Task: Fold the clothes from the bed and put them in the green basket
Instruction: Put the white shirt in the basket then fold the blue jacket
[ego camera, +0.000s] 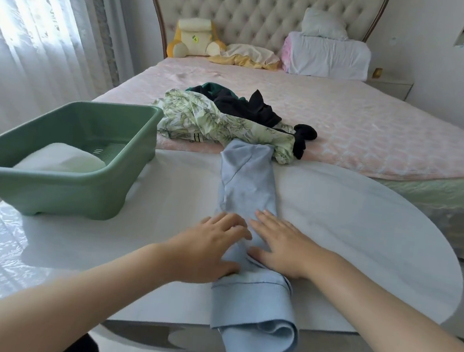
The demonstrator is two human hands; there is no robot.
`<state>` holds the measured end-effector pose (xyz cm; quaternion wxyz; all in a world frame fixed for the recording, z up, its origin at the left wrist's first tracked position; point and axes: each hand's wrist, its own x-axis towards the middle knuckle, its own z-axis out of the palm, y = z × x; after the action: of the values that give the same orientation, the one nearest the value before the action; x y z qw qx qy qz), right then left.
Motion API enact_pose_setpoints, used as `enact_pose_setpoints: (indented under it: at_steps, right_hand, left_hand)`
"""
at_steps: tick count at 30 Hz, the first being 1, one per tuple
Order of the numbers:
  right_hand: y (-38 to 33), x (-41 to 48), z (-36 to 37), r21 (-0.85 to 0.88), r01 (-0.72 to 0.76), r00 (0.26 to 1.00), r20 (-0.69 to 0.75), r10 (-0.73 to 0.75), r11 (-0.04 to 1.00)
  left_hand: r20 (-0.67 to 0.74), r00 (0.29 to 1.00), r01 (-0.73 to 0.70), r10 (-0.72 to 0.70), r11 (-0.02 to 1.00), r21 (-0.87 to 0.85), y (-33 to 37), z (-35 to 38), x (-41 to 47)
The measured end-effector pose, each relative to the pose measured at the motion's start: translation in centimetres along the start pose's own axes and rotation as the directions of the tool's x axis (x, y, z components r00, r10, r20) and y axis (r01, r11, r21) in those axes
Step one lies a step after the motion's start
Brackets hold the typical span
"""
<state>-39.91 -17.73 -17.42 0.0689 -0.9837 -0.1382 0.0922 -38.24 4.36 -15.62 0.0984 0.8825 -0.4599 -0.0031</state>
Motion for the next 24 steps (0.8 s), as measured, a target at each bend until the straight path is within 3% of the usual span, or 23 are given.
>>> enact_pose_setpoints:
  at_steps: [2, 4, 7, 12, 15, 17, 20, 24]
  right_hand:
    - [0.4, -1.3, -0.3, 0.062, 0.046, 0.998, -0.045, -0.043, 0.997]
    - [0.7, -2.1, -0.4, 0.148, 0.098, 0.992, -0.098, -0.084, 0.984]
    - [0.8, -2.7, 0.1, 0.215, 0.167, 0.983, -0.111, -0.145, 0.962]
    - [0.2, -3.3, 0.5, 0.085, 0.191, 0.981, -0.041, -0.188, 0.978]
    - [0.2, -2.9, 0.1, -0.001, 0.138, 0.99, 0.012, -0.138, 0.99]
    - [0.4, -2.6, 0.0, -0.067, 0.097, 0.995, 0.01, -0.096, 0.993]
    - [0.9, -2.2, 0.0, -0.137, 0.055, 0.998, -0.017, -0.058, 0.989]
    - [0.8, -2.4, 0.0, -0.2, 0.067, 0.994, -0.076, -0.084, 0.977]
  left_hand:
    - [-0.01, 0.997, -0.071, 0.071, 0.986, -0.153, 1.9, -1.2, -1.4]
    - [0.084, 0.993, -0.063, 0.08, 0.98, -0.188, 3.5, -1.6, -2.4]
    - [0.081, 0.988, -0.126, 0.128, 0.992, -0.027, 4.7, -1.3, -3.0]
    - [0.13, 0.99, -0.071, 0.056, 0.991, 0.114, 5.5, -0.9, -4.0]
    - [-0.069, 0.996, -0.052, 0.06, 0.992, 0.115, 5.8, -1.1, -3.3]
    - [-0.193, 0.979, -0.058, 0.061, 0.998, 0.022, 6.1, -1.6, -2.9]
    - [0.001, 0.993, -0.121, 0.122, 0.982, -0.143, 7.3, -1.3, -3.5]
    - [0.111, 0.952, -0.27, 0.286, 0.952, -0.142, 7.5, -0.5, -4.3]
